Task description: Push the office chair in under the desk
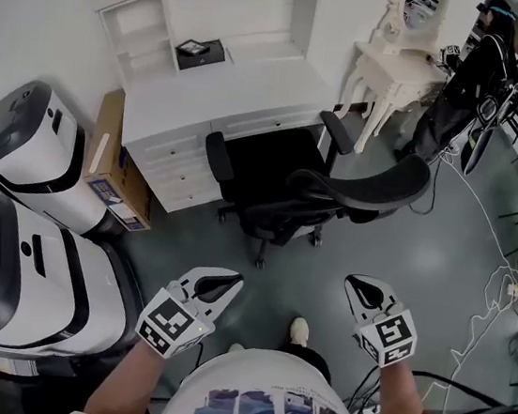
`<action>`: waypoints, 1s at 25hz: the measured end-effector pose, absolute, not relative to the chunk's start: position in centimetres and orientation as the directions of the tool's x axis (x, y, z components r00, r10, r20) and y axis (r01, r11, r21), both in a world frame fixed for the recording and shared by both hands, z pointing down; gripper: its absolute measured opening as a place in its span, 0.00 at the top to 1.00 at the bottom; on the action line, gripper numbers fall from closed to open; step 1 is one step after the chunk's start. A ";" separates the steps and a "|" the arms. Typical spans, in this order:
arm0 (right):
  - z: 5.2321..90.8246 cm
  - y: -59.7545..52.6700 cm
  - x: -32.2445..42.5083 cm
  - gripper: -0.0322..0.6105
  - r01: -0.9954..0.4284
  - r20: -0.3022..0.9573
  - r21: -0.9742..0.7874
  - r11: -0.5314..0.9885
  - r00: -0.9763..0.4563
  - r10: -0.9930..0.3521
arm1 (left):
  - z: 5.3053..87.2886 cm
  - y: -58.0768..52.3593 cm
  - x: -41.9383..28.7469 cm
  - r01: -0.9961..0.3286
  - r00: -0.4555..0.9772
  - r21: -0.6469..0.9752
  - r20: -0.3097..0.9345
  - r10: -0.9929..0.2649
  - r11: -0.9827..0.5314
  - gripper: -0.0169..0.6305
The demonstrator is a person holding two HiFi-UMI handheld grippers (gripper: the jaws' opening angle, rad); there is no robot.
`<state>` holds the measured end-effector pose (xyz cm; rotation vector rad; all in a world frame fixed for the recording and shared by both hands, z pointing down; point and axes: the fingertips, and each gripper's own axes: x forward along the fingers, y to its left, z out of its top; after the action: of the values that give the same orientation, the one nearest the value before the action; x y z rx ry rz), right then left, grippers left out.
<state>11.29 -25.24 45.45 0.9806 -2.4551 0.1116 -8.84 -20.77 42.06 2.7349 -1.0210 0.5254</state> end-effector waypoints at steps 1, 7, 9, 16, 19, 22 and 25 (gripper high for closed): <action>45.5 -24.3 10.6 0.91 -0.663 0.470 0.094 0.742 -0.628 -0.620 | 42.0 -20.0 -9.0 -0.657 0.709 0.053 0.382 -0.593 -0.752 0.95; 45.8 -19.6 7.4 0.91 -0.657 0.465 0.037 0.753 -0.655 -0.595 | 41.7 -16.5 -10.1 -0.647 0.729 0.091 0.366 -0.578 -0.757 0.95; 45.8 -18.4 6.5 0.91 -0.652 0.463 0.026 0.758 -0.664 -0.587 | 41.8 -15.7 -10.4 -0.644 0.732 0.094 0.366 -0.575 -0.759 0.95; 45.5 -16.0 4.1 0.91 -0.623 0.460 0.013 0.782 -0.691 -0.558 | 41.8 -13.5 -10.3 -0.628 0.738 0.073 0.373 -0.563 -0.775 0.95; 45.0 -15.5 3.5 0.91 -0.618 0.450 0.005 0.786 -0.701 -0.554 | 41.6 -13.0 -9.7 -0.613 0.748 0.071 0.373 -0.549 -0.787 0.95; 44.9 -14.6 2.8 0.91 -0.608 0.449 0.013 0.794 -0.706 -0.548 | 41.4 -12.3 -9.5 -0.600 0.759 0.076 0.368 -0.537 -0.796 0.95; 45.0 -13.9 2.3 0.91 -0.606 0.452 0.017 0.795 -0.705 -0.546 | 41.6 -11.8 -9.5 -0.593 0.764 0.077 0.367 -0.530 -0.801 0.95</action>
<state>2.28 -13.89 44.99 0.8638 -2.5431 0.1841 -9.54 -11.83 41.65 2.7708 -0.8913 0.4924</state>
